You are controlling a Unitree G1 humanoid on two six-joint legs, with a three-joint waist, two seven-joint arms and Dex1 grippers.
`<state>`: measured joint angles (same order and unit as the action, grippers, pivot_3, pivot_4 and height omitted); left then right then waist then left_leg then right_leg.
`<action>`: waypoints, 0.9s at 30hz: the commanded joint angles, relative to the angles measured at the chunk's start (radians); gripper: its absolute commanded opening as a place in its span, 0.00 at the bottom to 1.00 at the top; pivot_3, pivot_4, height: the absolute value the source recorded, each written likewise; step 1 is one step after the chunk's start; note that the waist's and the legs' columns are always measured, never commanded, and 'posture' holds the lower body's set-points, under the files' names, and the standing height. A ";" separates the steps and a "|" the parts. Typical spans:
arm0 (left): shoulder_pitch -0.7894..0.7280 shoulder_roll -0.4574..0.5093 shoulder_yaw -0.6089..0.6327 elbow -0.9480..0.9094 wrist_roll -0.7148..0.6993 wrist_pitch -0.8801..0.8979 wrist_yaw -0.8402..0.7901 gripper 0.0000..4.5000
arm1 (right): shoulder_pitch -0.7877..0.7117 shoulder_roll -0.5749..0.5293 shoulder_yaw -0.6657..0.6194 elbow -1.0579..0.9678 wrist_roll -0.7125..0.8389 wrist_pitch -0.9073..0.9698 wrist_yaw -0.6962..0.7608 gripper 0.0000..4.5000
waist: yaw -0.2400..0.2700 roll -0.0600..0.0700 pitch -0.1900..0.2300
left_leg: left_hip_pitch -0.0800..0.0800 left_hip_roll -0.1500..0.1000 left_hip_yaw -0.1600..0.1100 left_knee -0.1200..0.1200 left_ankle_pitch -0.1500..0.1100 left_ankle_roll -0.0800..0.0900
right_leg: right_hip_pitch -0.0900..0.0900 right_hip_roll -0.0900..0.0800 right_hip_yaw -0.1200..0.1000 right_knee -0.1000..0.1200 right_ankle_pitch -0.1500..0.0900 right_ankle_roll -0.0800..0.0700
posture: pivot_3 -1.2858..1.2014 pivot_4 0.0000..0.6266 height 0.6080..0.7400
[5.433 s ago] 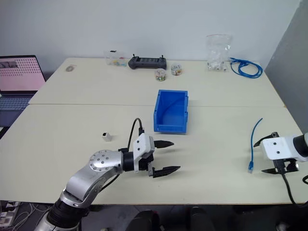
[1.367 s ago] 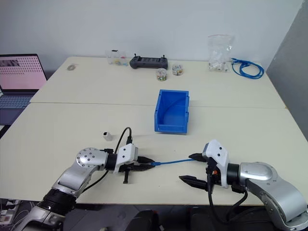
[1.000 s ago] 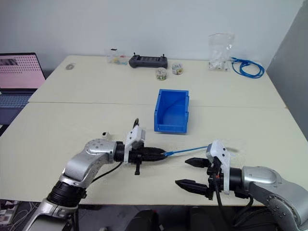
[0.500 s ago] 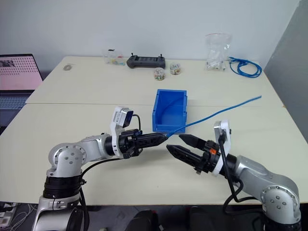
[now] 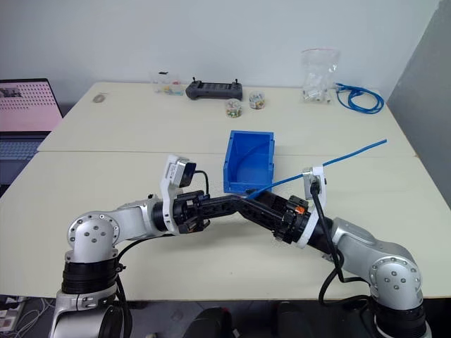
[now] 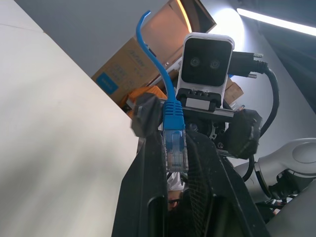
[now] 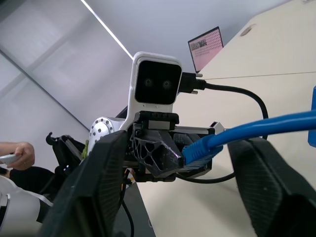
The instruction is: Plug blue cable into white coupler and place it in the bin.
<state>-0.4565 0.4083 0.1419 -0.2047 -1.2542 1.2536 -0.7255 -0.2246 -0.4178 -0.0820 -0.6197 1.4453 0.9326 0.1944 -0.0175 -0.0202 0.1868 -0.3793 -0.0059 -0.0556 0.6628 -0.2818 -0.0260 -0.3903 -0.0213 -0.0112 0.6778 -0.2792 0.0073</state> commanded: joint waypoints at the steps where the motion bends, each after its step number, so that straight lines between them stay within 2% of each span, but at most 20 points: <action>1: 0.008 0.016 0.010 -0.045 -0.028 -0.015 0.001 0.06 | -0.017 -0.013 0.002 -0.019 0.063 -0.029 0.002 0.47 | 0.000 0.000 0.000 | 0.000 0.000 0.000 0.000 0.000 0.000 | 0.000 0.000 0.000 0.000 0.000 0.000 | 0.52 0.24 1.00; 8: 0.022 0.037 -0.001 -0.043 -0.019 -0.028 -0.015 0.06 | -0.009 -0.048 0.015 -0.022 0.116 -0.030 0.005 0.10 | 0.000 0.000 0.000 | 0.000 0.000 0.000 0.000 0.000 0.000 | 0.000 0.000 0.000 0.000 0.000 0.000 | 0.52 0.24 1.00; 10: 0.021 0.041 -0.005 -0.039 -0.011 -0.036 -0.022 0.06 | -0.006 -0.058 0.023 -0.025 0.126 -0.032 0.006 0.03 | 0.000 0.000 0.000 | 0.000 0.000 0.000 0.000 0.000 0.000 | 0.000 0.000 0.000 0.000 0.000 0.000 | 0.52 0.24 1.00; 19: 0.023 0.043 -0.021 -0.033 0.015 -0.075 -0.054 0.06 | -0.006 -0.085 0.047 -0.031 0.148 -0.051 0.006 0.03 | 0.000 0.000 0.000 | 0.000 0.000 0.000 0.000 0.000 0.000 | 0.000 0.000 0.000 -0.001 0.000 0.000 | 0.52 0.24 1.00; 21: 0.019 0.039 -0.016 -0.019 0.014 -0.078 -0.051 0.21 | -0.009 -0.089 0.049 -0.029 0.152 -0.055 0.006 0.03 | 0.000 0.000 0.000 | -0.001 0.000 0.000 0.000 0.000 0.000 | 0.000 0.000 0.000 -0.001 0.000 0.000 | 0.52 0.24 1.00; 22: 0.016 0.039 -0.014 -0.011 0.014 -0.079 -0.052 0.23 | -0.011 -0.091 0.050 -0.027 0.153 -0.056 0.006 0.03 | 0.000 0.000 0.000 | -0.001 0.000 0.000 0.000 0.000 0.000 | 0.000 0.000 0.000 -0.001 0.000 0.000 | 0.52 0.24 1.00; 27: 0.019 0.053 -0.012 -0.015 0.013 -0.080 -0.063 0.49 | -0.016 -0.097 0.057 -0.018 0.140 -0.063 0.008 0.02 | 0.000 0.000 0.000 | -0.001 0.000 0.000 0.000 0.000 0.000 | 0.000 0.000 0.000 -0.002 0.000 0.000 | 0.52 0.24 1.00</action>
<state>-0.4332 0.4472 0.1134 -0.2127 -1.2438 1.1965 -0.7883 -0.2245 -0.5083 -0.0407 -0.6038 1.5515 0.8694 0.1851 -0.0172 -0.0202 0.1869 -0.3800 -0.0058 -0.0553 0.6624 -0.2818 -0.0260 -0.3906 -0.0213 -0.0110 0.6761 -0.2793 0.0074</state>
